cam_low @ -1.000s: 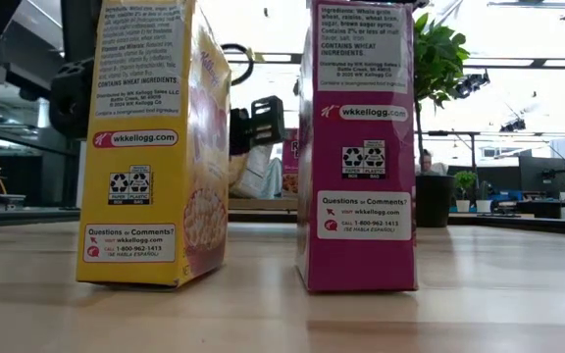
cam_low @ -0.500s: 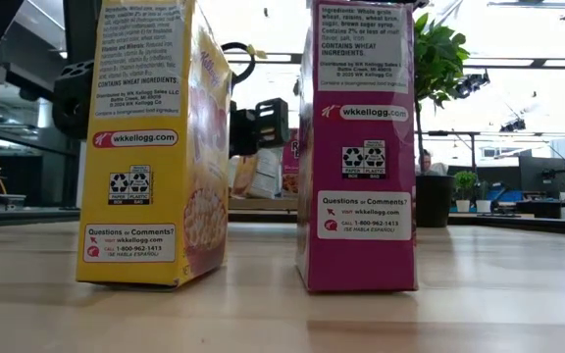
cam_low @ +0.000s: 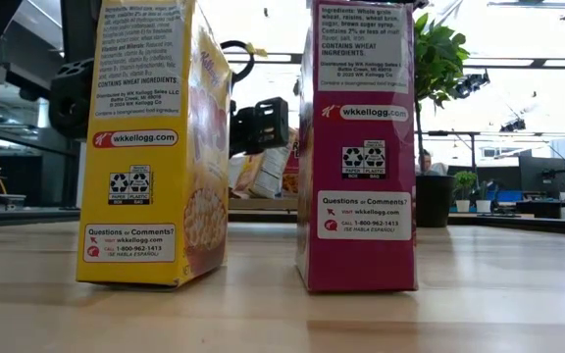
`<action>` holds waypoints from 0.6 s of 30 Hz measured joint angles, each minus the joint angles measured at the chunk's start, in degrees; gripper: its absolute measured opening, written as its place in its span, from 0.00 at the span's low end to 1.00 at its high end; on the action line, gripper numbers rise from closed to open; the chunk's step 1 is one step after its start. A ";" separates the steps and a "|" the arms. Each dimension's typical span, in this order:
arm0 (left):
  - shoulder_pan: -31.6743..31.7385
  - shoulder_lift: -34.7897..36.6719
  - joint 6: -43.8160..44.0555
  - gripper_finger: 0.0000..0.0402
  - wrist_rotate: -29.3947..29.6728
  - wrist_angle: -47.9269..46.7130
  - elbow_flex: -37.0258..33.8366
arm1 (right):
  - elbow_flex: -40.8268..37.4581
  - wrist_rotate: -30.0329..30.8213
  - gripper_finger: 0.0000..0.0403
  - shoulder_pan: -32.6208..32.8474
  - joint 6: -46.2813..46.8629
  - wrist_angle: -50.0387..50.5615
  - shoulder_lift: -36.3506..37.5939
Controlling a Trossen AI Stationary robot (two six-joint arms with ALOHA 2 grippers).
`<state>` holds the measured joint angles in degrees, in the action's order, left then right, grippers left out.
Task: Stack cereal on shelf
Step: Put the yellow cereal box on the shelf
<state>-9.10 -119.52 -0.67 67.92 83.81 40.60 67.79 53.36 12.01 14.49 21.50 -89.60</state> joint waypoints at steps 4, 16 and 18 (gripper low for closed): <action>-0.38 0.00 0.01 0.42 0.11 -0.15 0.00 | 0.00 -0.08 0.40 0.00 0.02 0.02 0.00; -3.60 0.74 -5.25 0.44 0.98 0.20 -0.07 | 0.00 -1.52 0.40 0.00 0.02 0.00 -0.02; -4.96 1.93 -8.25 0.44 0.96 -0.08 -0.23 | 0.00 -1.68 0.40 0.00 0.00 0.00 -0.02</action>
<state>-14.06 -117.60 -8.92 68.88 83.73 40.37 67.79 51.69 12.01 14.48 21.50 -89.62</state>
